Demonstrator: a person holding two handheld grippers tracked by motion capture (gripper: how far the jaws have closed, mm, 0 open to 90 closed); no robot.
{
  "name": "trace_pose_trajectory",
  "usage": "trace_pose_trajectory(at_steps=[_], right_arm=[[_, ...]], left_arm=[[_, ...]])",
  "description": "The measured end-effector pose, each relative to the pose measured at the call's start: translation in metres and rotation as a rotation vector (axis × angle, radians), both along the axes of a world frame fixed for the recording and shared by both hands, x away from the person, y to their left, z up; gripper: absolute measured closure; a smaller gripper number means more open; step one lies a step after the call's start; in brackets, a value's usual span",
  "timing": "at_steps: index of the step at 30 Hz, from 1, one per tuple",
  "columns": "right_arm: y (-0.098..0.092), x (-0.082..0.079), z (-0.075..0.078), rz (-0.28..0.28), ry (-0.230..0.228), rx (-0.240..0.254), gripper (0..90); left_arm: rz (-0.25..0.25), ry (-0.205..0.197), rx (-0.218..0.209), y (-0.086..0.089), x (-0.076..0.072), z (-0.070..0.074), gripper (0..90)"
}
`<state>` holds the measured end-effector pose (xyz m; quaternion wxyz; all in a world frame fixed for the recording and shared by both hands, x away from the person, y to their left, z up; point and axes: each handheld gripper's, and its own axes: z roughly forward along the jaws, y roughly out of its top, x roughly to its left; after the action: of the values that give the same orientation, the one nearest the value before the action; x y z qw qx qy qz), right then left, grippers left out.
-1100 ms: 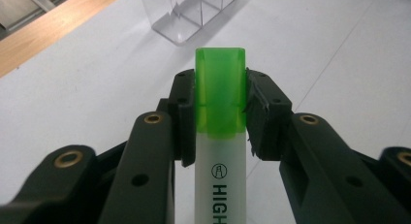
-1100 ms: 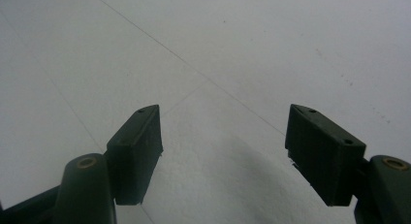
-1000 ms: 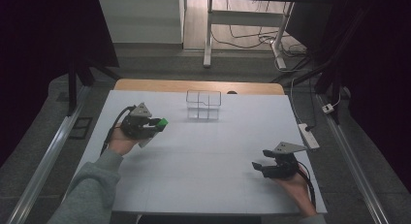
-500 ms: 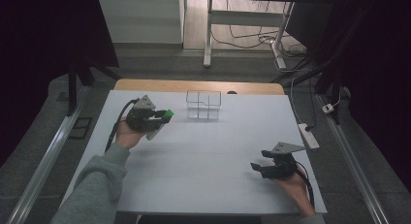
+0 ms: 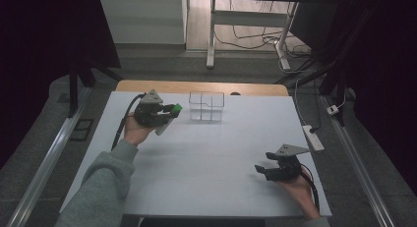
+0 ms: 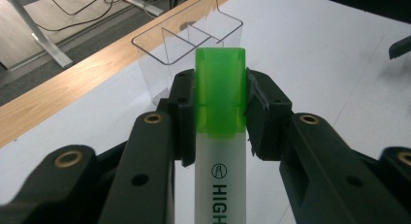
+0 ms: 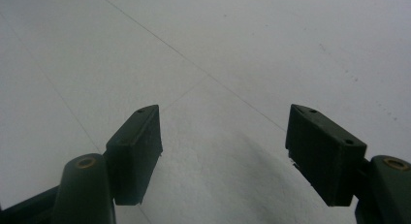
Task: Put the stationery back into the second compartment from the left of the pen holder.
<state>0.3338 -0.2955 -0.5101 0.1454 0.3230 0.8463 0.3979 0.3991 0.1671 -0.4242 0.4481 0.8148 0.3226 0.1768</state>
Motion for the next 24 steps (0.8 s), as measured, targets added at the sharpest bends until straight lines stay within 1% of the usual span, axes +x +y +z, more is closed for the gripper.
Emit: trace_pose_trajectory(at_steps=[7, 9, 14, 18, 24], right_arm=[[0.000, 0.000, 0.000, 0.003, 0.003, -0.003, 28.4], [-0.001, 0.001, -0.001, 0.004, 0.003, 0.000, 28.4], [0.000, 0.001, -0.001, 0.003, 0.007, -0.002, 28.4], [0.000, 0.001, -0.002, 0.006, 0.009, -0.004, 28.4], [0.000, 0.001, -0.002, 0.006, 0.009, -0.004, 28.4]], left_arm=[[-0.009, -0.004, -0.012, -0.007, 0.007, 0.003, 66.8], [-0.016, -0.009, -0.004, -0.010, 0.010, 0.006, 66.8], [-0.024, -0.023, -0.015, -0.015, 0.013, 0.011, 66.8], [-0.024, -0.029, -0.016, -0.016, 0.015, 0.013, 66.8], [-0.024, -0.029, -0.030, -0.017, 0.021, 0.014, 66.8]])
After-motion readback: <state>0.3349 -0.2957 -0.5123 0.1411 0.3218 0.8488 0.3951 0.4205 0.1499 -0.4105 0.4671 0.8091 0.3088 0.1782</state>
